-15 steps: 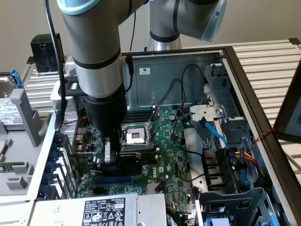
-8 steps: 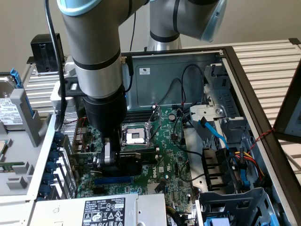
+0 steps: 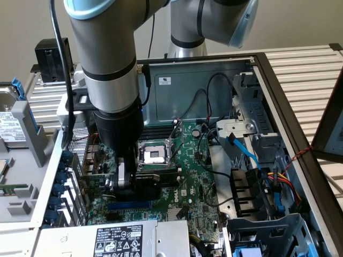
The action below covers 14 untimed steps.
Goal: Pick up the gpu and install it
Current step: 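Insert the gpu into the slot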
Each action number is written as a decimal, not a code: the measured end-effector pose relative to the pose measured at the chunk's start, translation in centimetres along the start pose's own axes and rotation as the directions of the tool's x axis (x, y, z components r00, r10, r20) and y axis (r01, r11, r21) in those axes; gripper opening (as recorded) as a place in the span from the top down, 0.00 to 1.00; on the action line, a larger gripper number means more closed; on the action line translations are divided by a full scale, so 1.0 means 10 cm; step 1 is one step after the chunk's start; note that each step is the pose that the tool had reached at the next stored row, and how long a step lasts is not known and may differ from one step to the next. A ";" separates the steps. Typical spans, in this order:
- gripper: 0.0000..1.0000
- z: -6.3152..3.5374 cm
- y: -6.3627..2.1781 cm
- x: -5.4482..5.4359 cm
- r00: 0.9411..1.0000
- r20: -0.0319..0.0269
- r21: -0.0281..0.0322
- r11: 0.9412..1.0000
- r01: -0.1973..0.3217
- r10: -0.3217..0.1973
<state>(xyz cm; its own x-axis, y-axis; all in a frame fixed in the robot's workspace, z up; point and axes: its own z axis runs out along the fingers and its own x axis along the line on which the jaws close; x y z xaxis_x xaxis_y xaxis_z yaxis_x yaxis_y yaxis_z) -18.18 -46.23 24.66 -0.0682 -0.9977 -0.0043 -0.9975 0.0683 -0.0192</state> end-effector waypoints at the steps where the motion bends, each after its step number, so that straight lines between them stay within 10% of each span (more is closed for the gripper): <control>1: 0.72 0.001 0.001 0.00 1.000 0.000 0.000 1.000 0.000 0.000; 14: 0.72 0.004 0.024 -0.02 1.000 0.001 0.000 1.000 0.000 0.000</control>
<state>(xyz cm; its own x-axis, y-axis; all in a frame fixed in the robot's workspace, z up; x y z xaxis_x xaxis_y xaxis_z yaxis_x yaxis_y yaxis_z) -18.41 -46.05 24.62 -0.0677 -0.9977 -0.0048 -0.9975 0.0678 -0.0192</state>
